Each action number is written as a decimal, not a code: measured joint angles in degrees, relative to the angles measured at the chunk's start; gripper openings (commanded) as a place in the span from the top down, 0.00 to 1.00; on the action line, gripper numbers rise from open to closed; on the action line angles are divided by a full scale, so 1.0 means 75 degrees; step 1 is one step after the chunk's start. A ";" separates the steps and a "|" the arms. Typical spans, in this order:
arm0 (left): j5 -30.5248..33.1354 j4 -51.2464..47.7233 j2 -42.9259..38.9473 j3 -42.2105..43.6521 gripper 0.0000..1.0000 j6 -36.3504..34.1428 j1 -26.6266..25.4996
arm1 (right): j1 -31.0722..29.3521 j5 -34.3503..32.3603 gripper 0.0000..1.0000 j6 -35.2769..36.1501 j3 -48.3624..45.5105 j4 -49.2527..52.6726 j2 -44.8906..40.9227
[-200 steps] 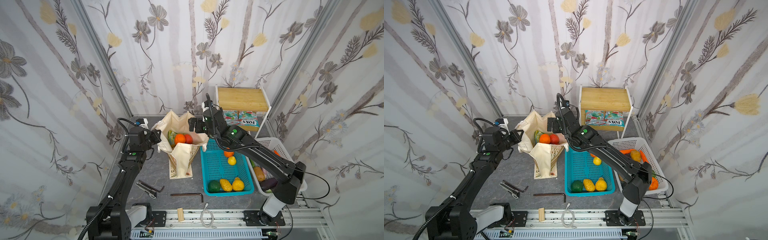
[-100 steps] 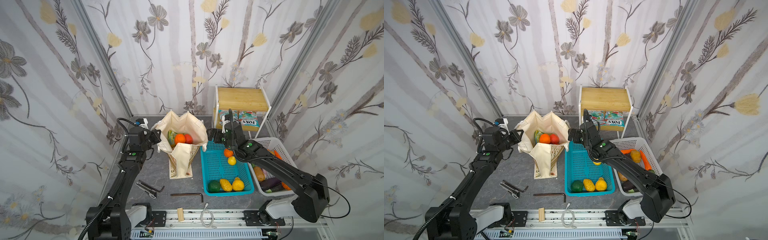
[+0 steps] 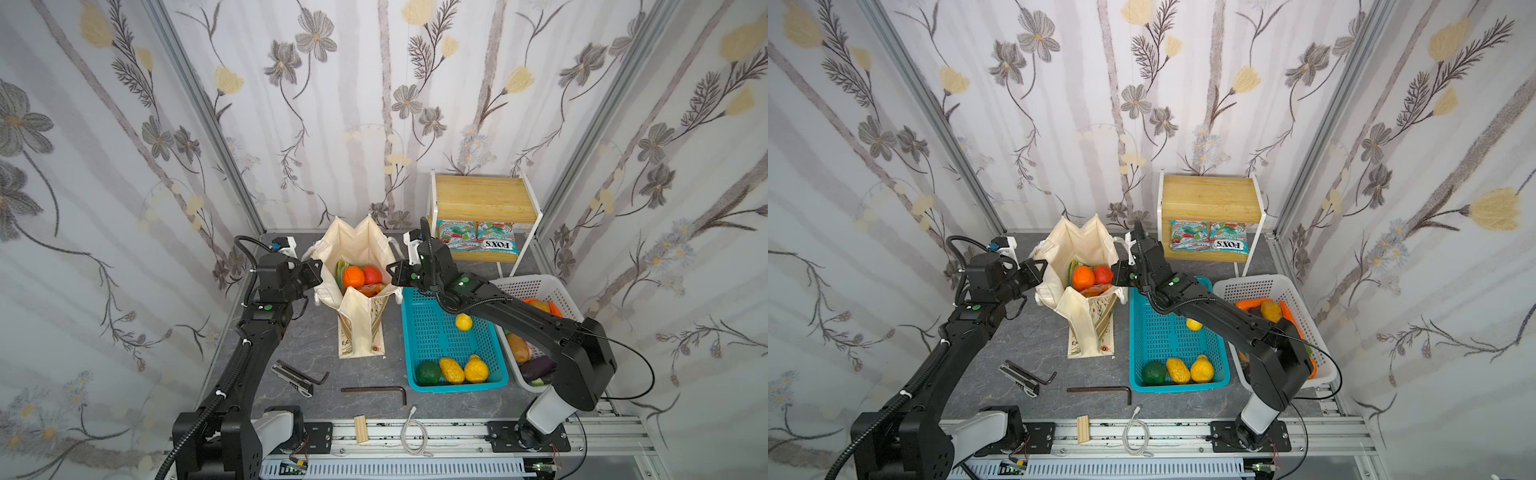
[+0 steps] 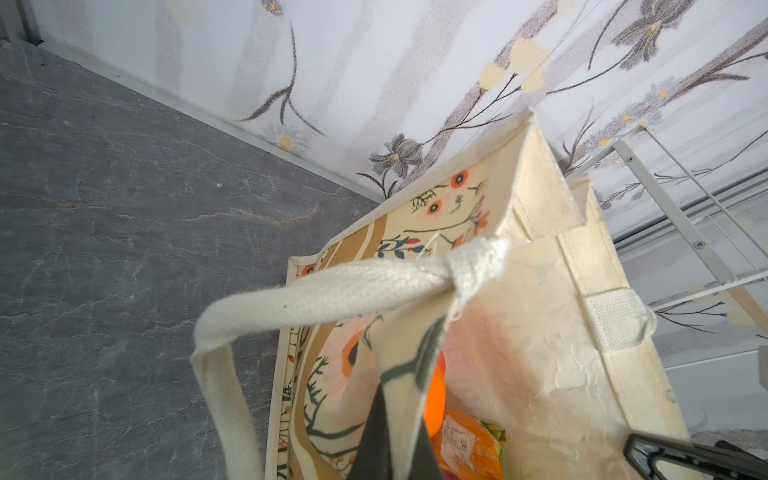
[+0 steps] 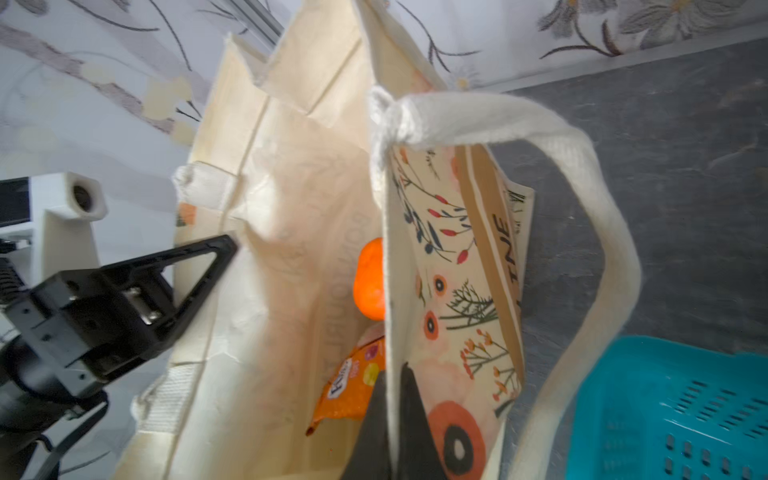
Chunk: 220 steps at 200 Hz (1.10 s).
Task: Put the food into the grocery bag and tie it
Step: 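Close the right gripper on the white tote handle nearest it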
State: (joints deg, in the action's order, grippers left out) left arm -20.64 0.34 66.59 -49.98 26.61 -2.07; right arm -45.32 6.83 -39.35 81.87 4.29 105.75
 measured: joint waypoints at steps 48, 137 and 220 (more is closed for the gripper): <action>-0.0090 -0.0382 -0.0093 -0.0641 1.00 0.0227 -0.0554 | -0.0414 0.0041 1.00 0.0140 0.1428 0.0493 0.0676; 0.0309 -0.1020 -0.0676 -0.0361 1.00 0.0262 0.0353 | 0.0557 -0.0361 1.00 0.0219 -0.1183 0.0227 -0.1212; 0.0294 -0.0469 0.0122 -0.0627 1.00 0.0685 0.0020 | 0.0487 -0.0064 1.00 -0.0026 -0.0219 -0.0224 0.0108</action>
State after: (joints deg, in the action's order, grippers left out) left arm -18.44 -3.18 67.51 -54.68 31.75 -1.91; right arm -41.67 6.35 -39.55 80.23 2.61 106.56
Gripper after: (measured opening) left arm 0.051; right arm 0.048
